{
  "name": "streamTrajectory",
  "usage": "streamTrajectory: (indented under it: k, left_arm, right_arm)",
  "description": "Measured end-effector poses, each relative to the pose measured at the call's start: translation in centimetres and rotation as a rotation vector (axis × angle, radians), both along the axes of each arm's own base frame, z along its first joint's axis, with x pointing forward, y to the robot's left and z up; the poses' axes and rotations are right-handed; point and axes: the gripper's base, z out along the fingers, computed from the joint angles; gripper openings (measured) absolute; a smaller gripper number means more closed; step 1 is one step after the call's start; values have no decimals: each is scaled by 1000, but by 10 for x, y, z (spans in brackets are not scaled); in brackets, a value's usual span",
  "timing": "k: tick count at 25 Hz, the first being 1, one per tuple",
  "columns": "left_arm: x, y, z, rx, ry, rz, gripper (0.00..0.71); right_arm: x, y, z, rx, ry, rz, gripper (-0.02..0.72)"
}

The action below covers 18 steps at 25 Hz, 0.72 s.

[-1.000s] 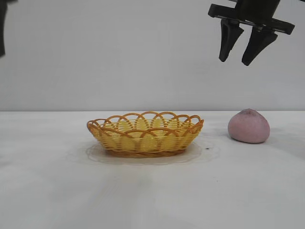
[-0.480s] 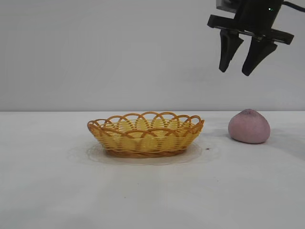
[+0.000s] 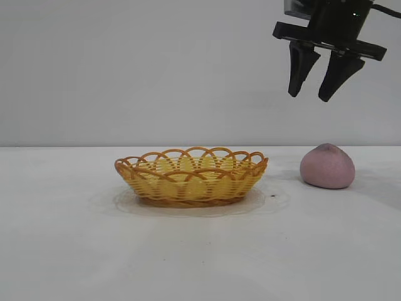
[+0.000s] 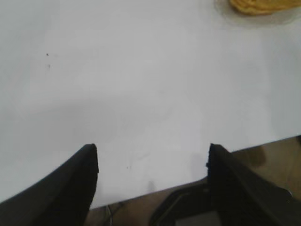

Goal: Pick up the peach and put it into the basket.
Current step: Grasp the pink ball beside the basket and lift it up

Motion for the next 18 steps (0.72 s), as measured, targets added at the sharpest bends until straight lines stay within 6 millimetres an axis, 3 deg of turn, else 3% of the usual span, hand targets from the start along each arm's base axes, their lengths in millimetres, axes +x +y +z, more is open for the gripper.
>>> streamTrajectory:
  k: [4,14,18]
  left_arm:
    - [-17,7,0,-11,-116,0,437]
    - [-19,7,-2,16,-124,-21,437]
    - [-19,7,-2,16,-125,-21,437]
  right_arm:
    - [-1,0,0,-1,9,3,393]
    - [-12,-4,-7,-60,147,24,393]
    - [-13,-6,-29,-96,252,32,393]
